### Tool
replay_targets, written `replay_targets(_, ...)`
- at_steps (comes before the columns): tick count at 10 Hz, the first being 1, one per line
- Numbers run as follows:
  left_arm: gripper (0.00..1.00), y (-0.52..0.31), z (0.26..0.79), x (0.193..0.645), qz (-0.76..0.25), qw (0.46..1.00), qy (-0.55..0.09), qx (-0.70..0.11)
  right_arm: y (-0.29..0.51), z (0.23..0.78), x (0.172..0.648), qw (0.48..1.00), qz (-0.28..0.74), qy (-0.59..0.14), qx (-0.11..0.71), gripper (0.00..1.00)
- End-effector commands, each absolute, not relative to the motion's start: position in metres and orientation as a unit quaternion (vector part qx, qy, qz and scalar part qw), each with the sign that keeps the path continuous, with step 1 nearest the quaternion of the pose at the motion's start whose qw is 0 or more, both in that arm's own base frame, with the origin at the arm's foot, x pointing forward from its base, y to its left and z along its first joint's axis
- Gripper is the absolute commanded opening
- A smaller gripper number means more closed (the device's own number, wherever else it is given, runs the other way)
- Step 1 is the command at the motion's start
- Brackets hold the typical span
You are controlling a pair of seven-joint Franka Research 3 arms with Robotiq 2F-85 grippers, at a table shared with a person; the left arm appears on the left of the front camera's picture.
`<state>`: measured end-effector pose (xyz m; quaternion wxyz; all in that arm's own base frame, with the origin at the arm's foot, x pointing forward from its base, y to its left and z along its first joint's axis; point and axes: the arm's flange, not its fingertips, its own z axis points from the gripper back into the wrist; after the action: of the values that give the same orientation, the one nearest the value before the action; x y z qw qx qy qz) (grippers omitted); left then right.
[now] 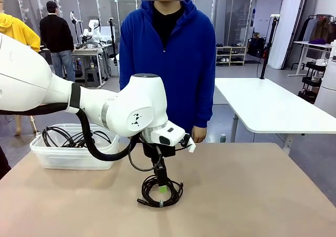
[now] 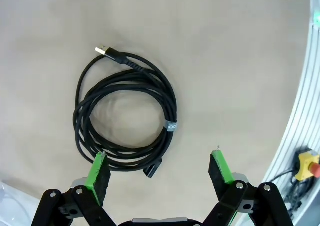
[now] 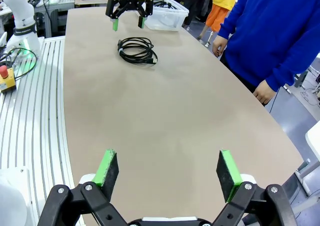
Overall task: Organize and store the cables.
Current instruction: Place the USB Extension Cable into the Organizing box.
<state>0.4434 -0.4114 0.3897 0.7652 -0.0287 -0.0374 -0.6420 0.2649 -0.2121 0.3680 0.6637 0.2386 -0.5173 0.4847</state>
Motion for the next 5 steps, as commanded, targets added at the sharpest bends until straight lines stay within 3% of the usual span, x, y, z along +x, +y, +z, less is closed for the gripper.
replay_targets(1,1.0,-0.422,0.389,0.438,-0.658,0.752,-0.041,-0.023,-0.212,0.372,0.267,0.665,0.475,-0.522,0.243,1.0)
replay_targets(5,1.0,-0.426,0.365,0.431,-0.689,0.724,-0.027,-0.017,-0.212,0.372,0.267,0.665,0.475,-0.522,0.243,1.0)
